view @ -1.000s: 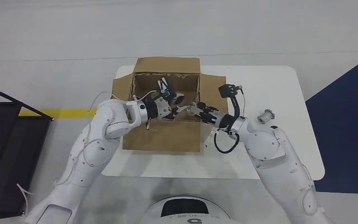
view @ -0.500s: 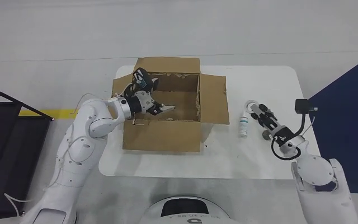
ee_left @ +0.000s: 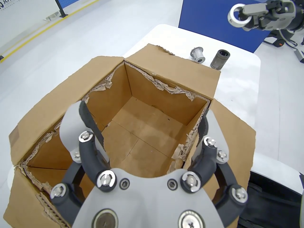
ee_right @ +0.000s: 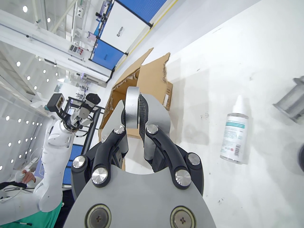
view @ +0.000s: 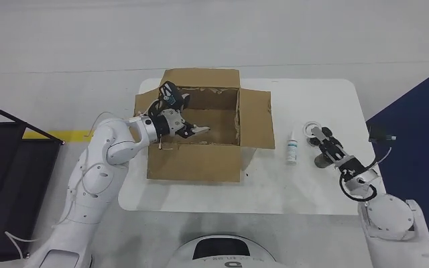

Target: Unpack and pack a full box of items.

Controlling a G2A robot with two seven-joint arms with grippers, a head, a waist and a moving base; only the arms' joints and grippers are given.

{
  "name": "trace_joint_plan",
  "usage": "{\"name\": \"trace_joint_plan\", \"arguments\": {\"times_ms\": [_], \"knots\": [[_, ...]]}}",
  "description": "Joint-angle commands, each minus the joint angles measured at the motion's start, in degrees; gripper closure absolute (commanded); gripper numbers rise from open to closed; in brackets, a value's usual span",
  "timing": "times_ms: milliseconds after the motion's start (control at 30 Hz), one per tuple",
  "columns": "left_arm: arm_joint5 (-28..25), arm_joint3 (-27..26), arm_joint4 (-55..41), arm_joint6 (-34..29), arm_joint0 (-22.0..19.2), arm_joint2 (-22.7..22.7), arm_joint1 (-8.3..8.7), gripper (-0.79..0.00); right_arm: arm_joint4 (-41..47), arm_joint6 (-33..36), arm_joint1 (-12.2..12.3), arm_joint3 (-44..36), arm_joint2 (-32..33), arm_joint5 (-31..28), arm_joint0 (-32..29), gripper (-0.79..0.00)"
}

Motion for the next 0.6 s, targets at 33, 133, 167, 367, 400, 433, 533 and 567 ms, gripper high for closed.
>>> {"name": "trace_joint_plan", "arguments": {"times_ms": [33, 133, 167, 367, 400, 433, 533, 567], "knots": [[0.00, 0.00, 0.00, 0.00, 0.00, 0.00, 0.00, -0.785, 4.29, -1.27, -0.24, 2.78, 7.19, 0.10, -4.31, 0.000], [0.00, 0.00, 0.00, 0.00, 0.00, 0.00, 0.00, -0.785, 7.85, -0.71, -0.38, 7.66, 12.10, 3.08, -6.60, 0.000], [0.00, 0.00, 0.00, 0.00, 0.00, 0.00, 0.00, -0.785, 7.59, 0.37, -0.27, 8.83, 13.25, 4.88, -6.72, 0.000], [0.00, 0.00, 0.00, 0.00, 0.00, 0.00, 0.00, -0.785, 0.26, 9.03, 0.77, 14.75, 14.89, 13.90, -5.57, 0.000], [0.00, 0.00, 0.00, 0.00, 0.00, 0.00, 0.00, -0.785, -0.63, 10.24, 0.91, 15.47, 14.60, 14.55, -5.14, 0.000], [0.00, 0.00, 0.00, 0.00, 0.00, 0.00, 0.00, -0.785, -1.97, 11.33, 1.08, 16.20, 14.21, 15.29, -4.61, 0.000], [0.00, 0.00, 0.00, 0.00, 0.00, 0.00, 0.00, -0.785, -7.50, 13.49, 1.55, 17.48, 11.74, 18.10, -2.55, 0.000], [0.00, 0.00, 0.00, 0.00, 0.00, 0.00, 0.00, -0.785, -8.61, 13.85, 1.63, 17.60, 10.73, 18.93, -1.79, 0.000]]}}
